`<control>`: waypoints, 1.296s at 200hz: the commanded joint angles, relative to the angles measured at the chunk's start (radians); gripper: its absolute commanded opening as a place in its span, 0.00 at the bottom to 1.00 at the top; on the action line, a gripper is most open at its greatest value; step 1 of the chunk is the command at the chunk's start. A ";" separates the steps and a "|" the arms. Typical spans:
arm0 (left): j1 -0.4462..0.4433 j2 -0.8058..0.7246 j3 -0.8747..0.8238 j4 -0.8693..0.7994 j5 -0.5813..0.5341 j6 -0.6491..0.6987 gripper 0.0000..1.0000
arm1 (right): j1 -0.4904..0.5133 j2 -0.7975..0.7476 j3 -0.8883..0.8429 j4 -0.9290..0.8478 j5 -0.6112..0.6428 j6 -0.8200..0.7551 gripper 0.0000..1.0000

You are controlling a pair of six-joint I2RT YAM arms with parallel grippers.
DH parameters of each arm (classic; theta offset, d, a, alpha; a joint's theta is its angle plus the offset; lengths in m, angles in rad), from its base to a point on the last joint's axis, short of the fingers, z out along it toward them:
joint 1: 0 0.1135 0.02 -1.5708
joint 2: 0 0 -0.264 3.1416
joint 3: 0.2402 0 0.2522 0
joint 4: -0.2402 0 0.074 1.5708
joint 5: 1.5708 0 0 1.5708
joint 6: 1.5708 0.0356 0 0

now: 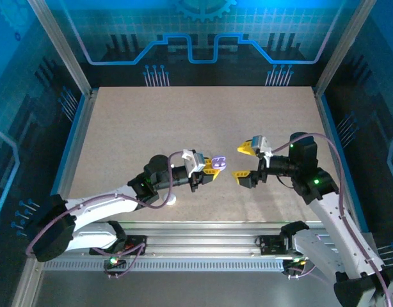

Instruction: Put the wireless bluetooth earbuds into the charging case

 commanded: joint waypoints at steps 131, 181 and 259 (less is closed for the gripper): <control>-0.007 -0.037 0.027 -0.001 0.048 0.047 0.14 | 0.125 0.279 0.143 -0.183 0.066 -0.266 0.85; -0.007 -0.032 0.022 0.004 0.043 0.046 0.14 | 0.148 0.311 0.157 -0.213 0.012 -0.322 0.74; -0.007 -0.024 0.017 0.011 0.019 0.043 0.14 | 0.148 0.271 0.163 -0.233 -0.072 -0.410 0.51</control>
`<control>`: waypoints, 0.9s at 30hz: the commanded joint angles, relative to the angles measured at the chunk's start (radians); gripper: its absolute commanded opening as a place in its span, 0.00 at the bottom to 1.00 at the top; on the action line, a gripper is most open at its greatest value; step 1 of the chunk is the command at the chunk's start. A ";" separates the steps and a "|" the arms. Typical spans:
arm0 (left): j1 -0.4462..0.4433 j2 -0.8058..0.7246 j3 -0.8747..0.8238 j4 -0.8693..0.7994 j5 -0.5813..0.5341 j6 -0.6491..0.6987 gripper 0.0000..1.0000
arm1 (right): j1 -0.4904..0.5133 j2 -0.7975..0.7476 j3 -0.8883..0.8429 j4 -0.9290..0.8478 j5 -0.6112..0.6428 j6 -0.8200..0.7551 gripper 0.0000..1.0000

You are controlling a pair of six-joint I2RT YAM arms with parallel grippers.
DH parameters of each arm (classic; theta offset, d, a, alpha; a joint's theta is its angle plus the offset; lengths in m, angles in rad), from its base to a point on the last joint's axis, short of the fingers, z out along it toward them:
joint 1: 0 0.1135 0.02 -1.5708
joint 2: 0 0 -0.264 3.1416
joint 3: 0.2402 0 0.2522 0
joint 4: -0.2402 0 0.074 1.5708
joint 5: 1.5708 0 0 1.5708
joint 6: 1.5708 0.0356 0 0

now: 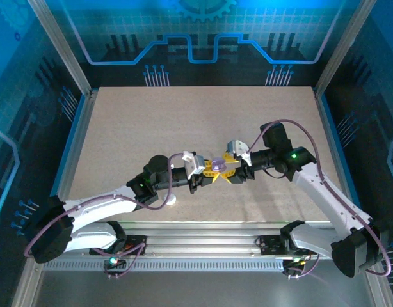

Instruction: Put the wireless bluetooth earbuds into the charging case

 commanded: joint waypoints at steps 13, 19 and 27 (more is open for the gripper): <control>-0.006 0.014 0.018 0.054 -0.008 0.010 0.14 | -0.031 -0.156 -0.015 0.000 -0.084 -0.045 0.47; -0.005 0.014 0.022 0.057 0.011 0.008 0.14 | -0.055 -0.195 -0.069 0.050 -0.019 -0.025 0.47; -0.005 0.009 0.022 0.065 0.035 0.015 0.14 | -0.051 -0.112 -0.017 0.028 -0.040 -0.078 0.47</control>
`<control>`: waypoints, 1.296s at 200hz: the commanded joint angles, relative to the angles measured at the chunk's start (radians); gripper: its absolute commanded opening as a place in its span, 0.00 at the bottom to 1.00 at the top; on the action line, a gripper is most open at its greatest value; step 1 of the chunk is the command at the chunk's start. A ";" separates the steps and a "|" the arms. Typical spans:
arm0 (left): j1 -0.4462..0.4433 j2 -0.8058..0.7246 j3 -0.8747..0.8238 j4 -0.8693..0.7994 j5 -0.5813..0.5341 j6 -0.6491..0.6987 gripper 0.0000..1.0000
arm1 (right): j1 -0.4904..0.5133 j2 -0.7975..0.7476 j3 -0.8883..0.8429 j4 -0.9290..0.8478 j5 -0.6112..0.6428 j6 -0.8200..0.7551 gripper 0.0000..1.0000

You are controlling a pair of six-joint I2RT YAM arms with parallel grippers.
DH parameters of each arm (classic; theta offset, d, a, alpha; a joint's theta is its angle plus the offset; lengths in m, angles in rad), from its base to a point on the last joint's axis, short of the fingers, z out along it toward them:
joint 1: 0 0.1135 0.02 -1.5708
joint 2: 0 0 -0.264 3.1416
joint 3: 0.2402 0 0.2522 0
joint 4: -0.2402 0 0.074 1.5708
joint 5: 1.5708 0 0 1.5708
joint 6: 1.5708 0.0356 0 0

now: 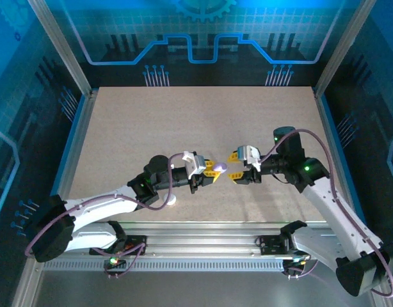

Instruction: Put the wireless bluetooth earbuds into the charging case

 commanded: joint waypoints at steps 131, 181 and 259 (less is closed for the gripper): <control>-0.003 -0.003 0.022 0.035 0.034 0.015 0.14 | 0.041 0.145 0.113 -0.129 -0.076 -0.166 0.22; -0.004 -0.006 0.017 0.031 0.033 0.016 0.15 | 0.049 0.150 0.127 -0.154 -0.058 -0.192 0.15; -0.005 -0.031 -0.016 0.029 -0.053 0.018 0.69 | 0.010 0.168 0.174 -0.271 0.021 -0.247 0.13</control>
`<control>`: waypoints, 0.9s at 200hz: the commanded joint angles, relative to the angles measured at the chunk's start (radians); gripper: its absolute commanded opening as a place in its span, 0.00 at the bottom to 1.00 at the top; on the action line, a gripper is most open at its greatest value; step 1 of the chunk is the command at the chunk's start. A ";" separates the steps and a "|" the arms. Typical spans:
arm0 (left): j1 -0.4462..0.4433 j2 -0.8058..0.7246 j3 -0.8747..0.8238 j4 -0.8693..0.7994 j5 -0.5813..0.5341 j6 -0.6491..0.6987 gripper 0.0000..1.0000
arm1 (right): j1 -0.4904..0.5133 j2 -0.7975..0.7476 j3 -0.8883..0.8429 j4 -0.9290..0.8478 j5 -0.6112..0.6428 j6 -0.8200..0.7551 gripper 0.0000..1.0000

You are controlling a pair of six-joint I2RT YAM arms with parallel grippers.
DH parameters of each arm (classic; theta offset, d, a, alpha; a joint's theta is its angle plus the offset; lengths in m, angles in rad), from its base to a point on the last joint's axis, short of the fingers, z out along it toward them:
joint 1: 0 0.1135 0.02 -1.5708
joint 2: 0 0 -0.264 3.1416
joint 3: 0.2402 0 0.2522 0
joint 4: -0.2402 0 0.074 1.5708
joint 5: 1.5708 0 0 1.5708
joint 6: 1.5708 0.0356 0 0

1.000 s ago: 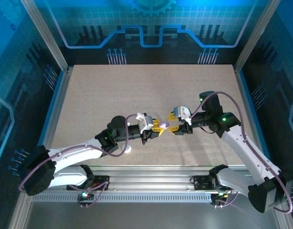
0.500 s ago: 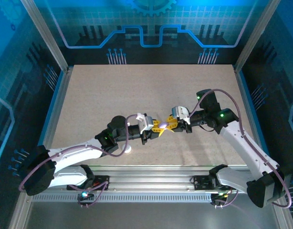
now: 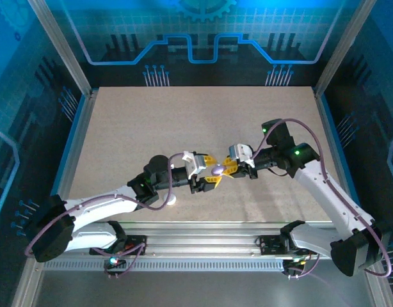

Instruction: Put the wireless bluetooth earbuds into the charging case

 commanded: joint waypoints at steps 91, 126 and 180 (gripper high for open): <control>-0.002 -0.036 0.032 -0.156 -0.214 0.066 0.77 | -0.161 0.138 0.128 -0.224 0.284 -0.006 0.15; -0.002 -0.026 0.073 -0.228 -0.238 0.083 0.77 | -0.259 0.211 0.173 -0.255 0.331 0.043 0.15; -0.003 0.026 0.138 -0.285 -0.241 0.087 0.77 | -0.386 0.351 0.241 -0.290 0.440 0.139 0.14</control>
